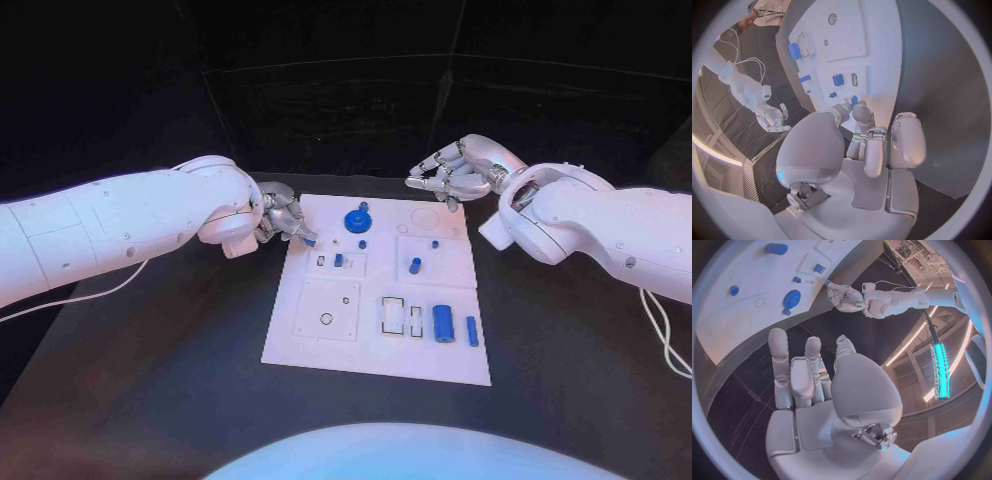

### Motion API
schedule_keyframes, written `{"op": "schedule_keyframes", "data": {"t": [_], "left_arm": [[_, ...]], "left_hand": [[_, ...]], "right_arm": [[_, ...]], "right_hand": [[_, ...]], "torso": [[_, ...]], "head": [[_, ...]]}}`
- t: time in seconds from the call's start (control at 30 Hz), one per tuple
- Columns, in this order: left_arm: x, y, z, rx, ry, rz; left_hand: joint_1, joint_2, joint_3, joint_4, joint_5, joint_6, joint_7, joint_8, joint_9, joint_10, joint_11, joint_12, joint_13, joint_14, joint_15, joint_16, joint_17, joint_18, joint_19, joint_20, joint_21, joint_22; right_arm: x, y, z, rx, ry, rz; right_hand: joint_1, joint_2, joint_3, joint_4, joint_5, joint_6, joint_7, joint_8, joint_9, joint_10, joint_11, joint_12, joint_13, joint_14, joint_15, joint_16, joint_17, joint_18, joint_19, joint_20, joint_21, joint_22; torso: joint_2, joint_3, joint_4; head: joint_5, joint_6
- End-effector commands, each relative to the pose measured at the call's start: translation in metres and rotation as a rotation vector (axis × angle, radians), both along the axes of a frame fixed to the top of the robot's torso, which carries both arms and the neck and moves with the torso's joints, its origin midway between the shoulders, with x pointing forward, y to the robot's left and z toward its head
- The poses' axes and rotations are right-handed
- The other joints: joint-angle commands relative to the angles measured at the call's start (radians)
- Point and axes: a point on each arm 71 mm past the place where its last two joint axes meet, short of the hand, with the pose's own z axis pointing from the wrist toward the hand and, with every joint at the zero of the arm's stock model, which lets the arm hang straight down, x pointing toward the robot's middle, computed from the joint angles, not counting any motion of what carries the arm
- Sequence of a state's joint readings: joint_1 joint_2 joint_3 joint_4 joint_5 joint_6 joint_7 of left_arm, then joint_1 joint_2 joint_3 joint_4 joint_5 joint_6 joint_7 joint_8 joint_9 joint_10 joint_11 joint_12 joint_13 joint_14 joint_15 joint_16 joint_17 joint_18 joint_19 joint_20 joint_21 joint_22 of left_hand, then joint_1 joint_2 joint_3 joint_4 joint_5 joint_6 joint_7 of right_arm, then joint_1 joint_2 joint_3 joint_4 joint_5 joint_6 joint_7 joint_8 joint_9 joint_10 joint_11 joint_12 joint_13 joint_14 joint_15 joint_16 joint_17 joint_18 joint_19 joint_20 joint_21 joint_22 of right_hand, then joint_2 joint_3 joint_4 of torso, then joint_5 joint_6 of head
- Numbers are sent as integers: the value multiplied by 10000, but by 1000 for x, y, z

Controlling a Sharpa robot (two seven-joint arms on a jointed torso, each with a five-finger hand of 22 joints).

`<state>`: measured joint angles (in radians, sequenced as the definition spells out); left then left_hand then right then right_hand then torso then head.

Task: Assemble the parts on the task board

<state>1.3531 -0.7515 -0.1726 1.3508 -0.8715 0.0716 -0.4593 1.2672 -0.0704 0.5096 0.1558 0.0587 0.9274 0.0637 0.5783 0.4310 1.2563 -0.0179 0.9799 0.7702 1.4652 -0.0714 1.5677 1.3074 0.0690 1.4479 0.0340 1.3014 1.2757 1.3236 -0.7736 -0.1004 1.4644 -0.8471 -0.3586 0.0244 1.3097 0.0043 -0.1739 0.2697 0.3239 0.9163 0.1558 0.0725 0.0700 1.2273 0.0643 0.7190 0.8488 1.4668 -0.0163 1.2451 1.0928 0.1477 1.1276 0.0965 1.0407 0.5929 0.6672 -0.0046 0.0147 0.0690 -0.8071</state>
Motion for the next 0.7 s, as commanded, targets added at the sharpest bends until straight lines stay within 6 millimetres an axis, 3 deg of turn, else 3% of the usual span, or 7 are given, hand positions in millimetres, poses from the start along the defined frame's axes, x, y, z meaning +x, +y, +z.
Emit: {"op": "schedule_keyframes", "data": {"t": [0.03,0.3,0.7], "left_arm": [[-6,-1,0,-184,-738,98],[-20,-7,-11,-98,-784,-133],[-23,-14,-16,179,-614,-458]], "left_hand": [[-130,-6,1254,-1137,55,8,-52,73,29,77,7,42,10,1056,-40,30,2634,46,98,-1,13,15],[-176,-38,1327,-1152,62,6,-57,106,42,97,2,57,20,1056,-44,30,2634,46,98,-4,9,16],[-306,-156,1481,-1198,60,23,-84,210,85,190,-18,167,138,1056,-55,30,2634,44,104,-13,13,33]], "right_arm": [[0,1,1,-58,23,111],[1,2,0,-76,48,128],[2,3,0,-93,82,146]], "right_hand": [[93,41,-47,0,35,-45,-8,-10,-4,-63,-2,62,17,142,20,-32,5,195,-11,-24,-65,-8],[93,41,-47,0,35,-45,-8,-10,-4,-63,-2,62,17,142,20,-32,5,195,-11,-24,-65,-8],[109,52,-50,2,61,-47,-8,-10,-4,-65,-2,65,20,143,20,-34,5,196,-12,-25,-70,-15]], "torso": [[10,-4,7],[20,-8,-27],[19,8,-52]], "head": [[24,-10],[100,-17],[54,-55]]}}
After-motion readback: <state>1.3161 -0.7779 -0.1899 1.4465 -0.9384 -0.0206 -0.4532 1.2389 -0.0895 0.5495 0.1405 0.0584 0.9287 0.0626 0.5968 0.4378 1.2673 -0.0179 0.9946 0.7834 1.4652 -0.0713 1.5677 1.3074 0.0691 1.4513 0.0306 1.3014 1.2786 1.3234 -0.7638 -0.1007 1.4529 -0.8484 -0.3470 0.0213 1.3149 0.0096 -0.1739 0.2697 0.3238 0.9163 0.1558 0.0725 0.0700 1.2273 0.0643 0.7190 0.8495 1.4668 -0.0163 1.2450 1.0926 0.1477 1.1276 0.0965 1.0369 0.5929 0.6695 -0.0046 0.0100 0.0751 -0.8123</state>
